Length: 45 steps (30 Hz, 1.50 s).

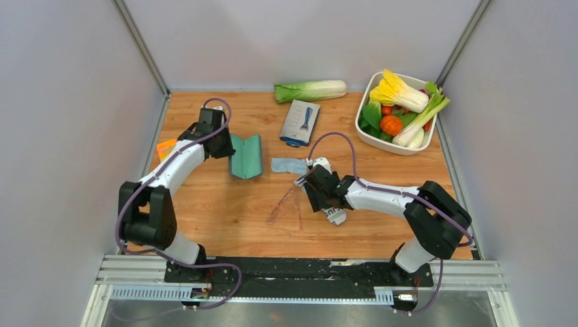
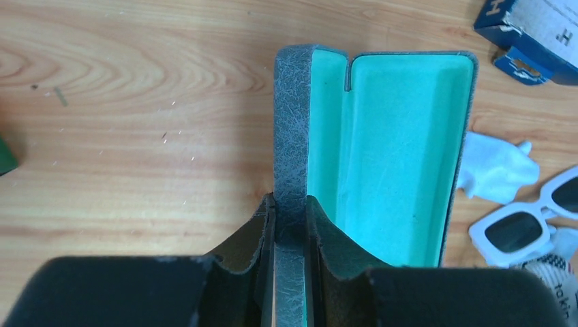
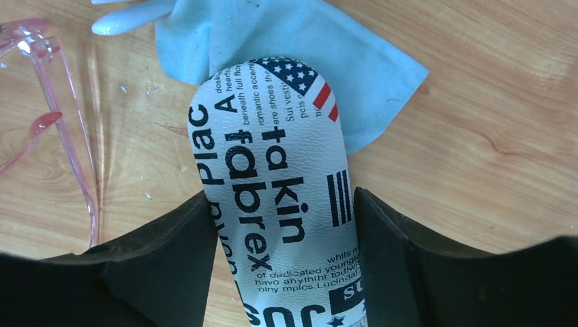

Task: Organize the sunglasses
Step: Move the sunglasses case at the center of the board, then place the sunglasses case at the center of the board.

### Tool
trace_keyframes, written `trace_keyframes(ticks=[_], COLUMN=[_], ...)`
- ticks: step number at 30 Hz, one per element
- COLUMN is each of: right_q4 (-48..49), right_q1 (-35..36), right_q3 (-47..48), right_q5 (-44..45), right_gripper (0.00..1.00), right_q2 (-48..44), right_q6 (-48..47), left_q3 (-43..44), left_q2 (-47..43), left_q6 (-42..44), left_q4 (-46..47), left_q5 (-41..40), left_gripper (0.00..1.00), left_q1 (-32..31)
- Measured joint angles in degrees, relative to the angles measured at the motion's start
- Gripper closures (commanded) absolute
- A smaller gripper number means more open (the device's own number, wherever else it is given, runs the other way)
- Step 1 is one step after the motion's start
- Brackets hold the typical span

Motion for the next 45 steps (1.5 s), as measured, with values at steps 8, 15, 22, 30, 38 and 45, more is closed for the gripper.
trace_keyframes(ticks=[8,15,22,30,38,45], right_q4=[-1.33,-2.73,-4.96,-6.45,-6.01,-5.73], right_q1=[-9.79,-18.84,-15.58,-3.15,4.81,9.25], right_q3=[0.04,1.42,6.14,12.26,12.24,17.97], right_q5=[0.98,3.21,2.71,-0.2,1.84,1.07], right_gripper=[0.35,0.02,0.0,0.0,0.0,0.0], right_q2=[-1.97,-1.29,-3.72,-7.3,-6.4,4.74], right_q6=[1.11,2.03,2.84,11.34,30.01,33.07], left_q3=[-8.74,-16.68,-19.76,-23.06,-23.76,-24.59], left_q2=[-12.63,-19.58,-21.07,-22.91,-24.09,-24.06], left_q6=[0.0,-0.9,-1.9,-2.8,-2.86,-2.8], left_q4=[-1.77,-3.52,-2.47,-0.13,2.36,3.3], left_q5=[0.22,0.57,-0.2,-3.52,-5.25,-4.59], left_gripper=[0.82,0.82,0.82,0.82,0.82,0.82], left_q1=[0.0,-0.74,-1.11,-1.11,-1.11,-1.11])
